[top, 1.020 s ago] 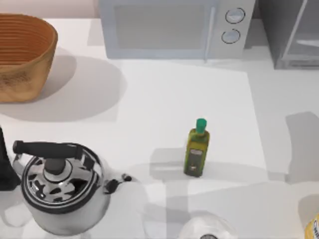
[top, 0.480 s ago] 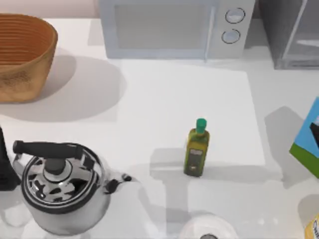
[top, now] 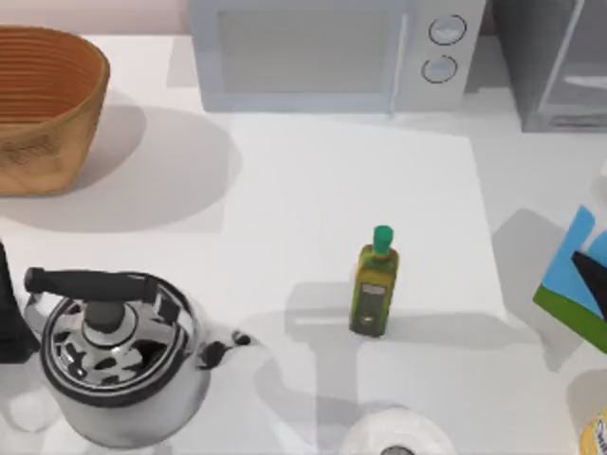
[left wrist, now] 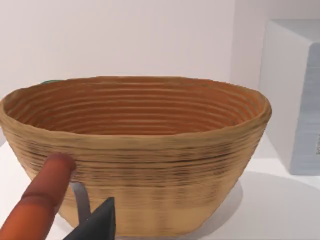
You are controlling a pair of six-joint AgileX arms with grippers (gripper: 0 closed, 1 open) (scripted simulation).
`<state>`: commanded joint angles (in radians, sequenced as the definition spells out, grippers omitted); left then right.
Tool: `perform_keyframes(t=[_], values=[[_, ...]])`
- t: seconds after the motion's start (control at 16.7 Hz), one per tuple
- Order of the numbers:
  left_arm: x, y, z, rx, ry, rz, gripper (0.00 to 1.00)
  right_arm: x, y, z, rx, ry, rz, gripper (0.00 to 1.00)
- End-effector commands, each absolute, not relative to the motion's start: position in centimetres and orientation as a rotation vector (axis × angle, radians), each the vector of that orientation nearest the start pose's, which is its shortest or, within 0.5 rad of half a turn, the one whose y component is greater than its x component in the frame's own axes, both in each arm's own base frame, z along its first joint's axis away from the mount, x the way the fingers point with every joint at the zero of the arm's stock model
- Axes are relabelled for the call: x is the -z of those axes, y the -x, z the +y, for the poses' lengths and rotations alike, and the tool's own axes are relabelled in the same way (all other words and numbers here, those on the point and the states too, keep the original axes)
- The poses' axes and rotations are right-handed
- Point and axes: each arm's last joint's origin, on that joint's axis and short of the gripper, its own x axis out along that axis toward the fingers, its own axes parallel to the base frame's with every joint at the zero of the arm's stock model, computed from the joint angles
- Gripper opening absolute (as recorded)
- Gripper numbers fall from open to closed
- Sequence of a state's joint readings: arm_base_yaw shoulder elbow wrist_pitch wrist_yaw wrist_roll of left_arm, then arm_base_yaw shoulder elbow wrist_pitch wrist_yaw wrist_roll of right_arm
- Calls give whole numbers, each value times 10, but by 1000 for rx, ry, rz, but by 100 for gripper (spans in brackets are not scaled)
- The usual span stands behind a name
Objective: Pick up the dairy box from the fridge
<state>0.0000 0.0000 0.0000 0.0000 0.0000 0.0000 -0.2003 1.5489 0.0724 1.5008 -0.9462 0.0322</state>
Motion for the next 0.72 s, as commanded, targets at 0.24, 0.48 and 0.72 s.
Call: perform_keyframes(t=[0.24, 0.48, 0.72], values=[[-160, -106, -1, 0, 0, 0, 100, -126, -189, -13, -764, -2, 0, 0], [-160, -106, -1, 0, 0, 0, 100, -124, -192, -9, -765, -2, 0, 0], [-160, -106, -1, 0, 0, 0, 100, -112, -209, 2, -761, -1, 0, 0]])
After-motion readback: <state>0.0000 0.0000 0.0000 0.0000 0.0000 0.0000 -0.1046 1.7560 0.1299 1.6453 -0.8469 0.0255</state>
